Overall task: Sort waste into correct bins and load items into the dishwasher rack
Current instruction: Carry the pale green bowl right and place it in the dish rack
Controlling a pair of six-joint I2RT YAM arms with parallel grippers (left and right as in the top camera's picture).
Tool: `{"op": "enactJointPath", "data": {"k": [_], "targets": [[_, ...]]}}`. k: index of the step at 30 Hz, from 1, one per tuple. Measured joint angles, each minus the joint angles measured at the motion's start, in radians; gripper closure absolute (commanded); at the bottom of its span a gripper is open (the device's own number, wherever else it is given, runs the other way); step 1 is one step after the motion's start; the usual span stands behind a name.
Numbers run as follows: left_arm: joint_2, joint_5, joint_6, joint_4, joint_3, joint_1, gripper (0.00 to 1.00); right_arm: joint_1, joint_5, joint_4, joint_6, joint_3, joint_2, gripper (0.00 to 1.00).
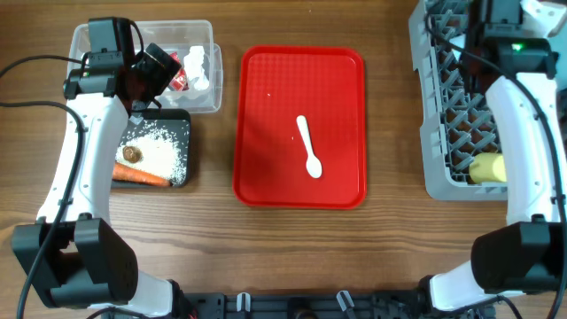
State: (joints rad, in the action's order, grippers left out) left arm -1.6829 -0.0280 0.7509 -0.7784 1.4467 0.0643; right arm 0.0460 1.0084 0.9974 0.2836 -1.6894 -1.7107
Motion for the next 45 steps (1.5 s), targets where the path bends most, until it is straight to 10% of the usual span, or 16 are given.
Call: {"op": "enactJointPath", "data": {"k": [9, 20, 45], "targets": [[0.0, 0.0, 0.0, 0.0, 0.0, 0.0, 0.0, 0.114, 0.034, -0.229, -0.096, 0.0, 0.0, 0.96], [0.0, 0.0, 0.0, -0.001, 0.0, 0.0, 0.0, 0.129, 0.023, -0.956, -0.583, -0.01, -0.18, 0.96], [0.0, -0.001, 0.0, 0.0, 0.0, 0.0, 0.0, 0.129, -0.092, -1.186, -0.88, -0.009, -0.446, 0.96]]}}
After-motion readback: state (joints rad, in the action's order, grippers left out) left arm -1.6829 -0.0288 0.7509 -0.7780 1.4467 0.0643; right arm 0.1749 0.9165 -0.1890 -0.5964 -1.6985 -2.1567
